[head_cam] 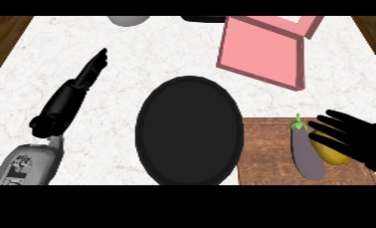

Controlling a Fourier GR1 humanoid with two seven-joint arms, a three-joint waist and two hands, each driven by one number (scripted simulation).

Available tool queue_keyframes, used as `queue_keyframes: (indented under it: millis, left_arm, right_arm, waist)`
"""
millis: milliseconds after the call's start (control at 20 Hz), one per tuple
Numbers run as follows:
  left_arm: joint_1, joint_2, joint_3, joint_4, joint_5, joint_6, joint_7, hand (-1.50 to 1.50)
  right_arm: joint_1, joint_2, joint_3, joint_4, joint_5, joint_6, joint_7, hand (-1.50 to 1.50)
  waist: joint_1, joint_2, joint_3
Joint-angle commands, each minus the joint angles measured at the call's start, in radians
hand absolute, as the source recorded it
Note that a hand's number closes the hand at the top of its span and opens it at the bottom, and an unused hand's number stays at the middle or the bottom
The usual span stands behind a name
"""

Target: Pick the lemon from the cutting board and place it in the cardboard box

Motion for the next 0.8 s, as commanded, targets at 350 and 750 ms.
queue_keyframes:
  millis: [350,750]
  left_arm:
    - [-0.005,-0.040,0.052,-0.030,-0.054,-0.029,0.029,0.00]
    - [0.007,-0.050,0.073,-0.043,-0.057,-0.085,0.034,0.00]
  right_arm:
    - [-0.023,0.080,-0.029,0.064,0.094,0.032,-0.085,-1.50]
    - [-0.135,0.165,-0.030,0.232,0.209,-0.036,-0.069,-1.50]
  waist:
    - [-0.003,-0.001,0.000]
    - [0.002,0.000,0.000]
